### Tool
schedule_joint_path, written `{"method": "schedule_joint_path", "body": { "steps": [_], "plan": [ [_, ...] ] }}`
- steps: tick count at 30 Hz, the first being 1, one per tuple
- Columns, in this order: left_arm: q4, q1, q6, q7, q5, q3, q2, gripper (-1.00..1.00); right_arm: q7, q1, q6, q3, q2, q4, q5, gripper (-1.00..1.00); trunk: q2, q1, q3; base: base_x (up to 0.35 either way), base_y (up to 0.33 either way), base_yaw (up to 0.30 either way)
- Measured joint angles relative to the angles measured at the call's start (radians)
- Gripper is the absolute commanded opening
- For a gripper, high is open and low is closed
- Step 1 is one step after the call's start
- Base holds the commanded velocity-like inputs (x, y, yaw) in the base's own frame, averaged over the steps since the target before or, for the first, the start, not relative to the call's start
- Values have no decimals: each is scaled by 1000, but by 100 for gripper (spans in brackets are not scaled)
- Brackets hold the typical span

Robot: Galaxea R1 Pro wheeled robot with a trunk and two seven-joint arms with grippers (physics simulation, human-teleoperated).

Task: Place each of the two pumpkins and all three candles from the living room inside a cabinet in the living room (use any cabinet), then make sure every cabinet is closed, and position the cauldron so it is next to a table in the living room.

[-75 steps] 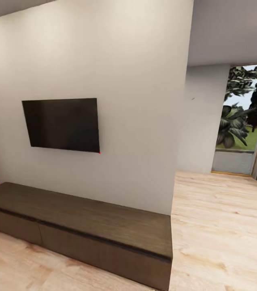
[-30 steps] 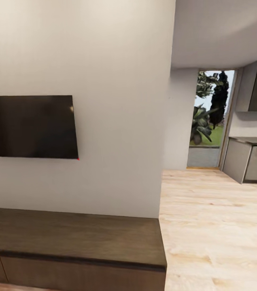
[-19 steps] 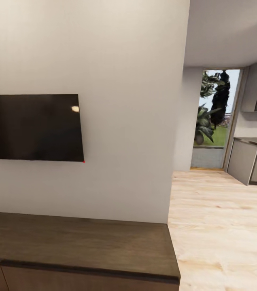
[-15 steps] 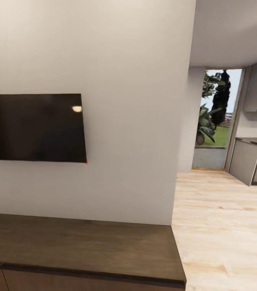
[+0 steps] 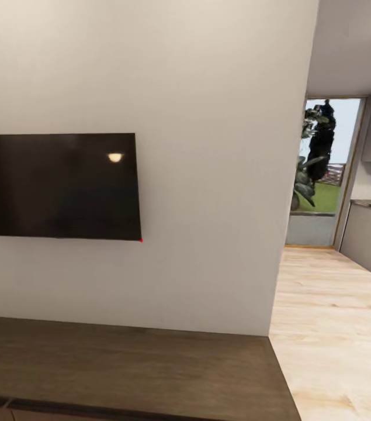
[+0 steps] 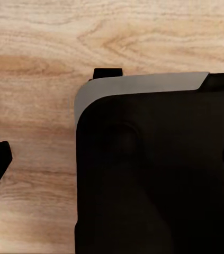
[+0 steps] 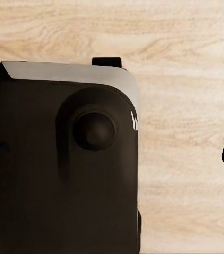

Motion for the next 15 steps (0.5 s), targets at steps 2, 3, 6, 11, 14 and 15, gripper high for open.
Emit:
{"method": "schedule_joint_path", "body": {
  "steps": [2,3,6,11,14,15],
  "plan": [
    [0,0,0,0,0,0,0,100,0,0,0,0,0,0,0,100,0,0,0,82,312,0],
    [0,0,0,0,0,0,0,100,0,0,0,0,0,0,0,100,0,0,0,43,314,-26],
    [0,0,0,0,0,0,0,100,0,0,0,0,0,0,0,100,0,0,0,23,295,-124],
    [0,0,0,0,0,0,0,100,0,0,0,0,-1,0,0,100,0,0,0,6,141,-235],
    [0,0,0,0,0,0,0,100,0,0,0,0,-1,0,0,100,0,0,0,1,35,-260],
    [0,0,0,0,0,0,0,100,0,0,0,0,0,0,0,100,0,0,0,1,31,-214]
  ]
}}
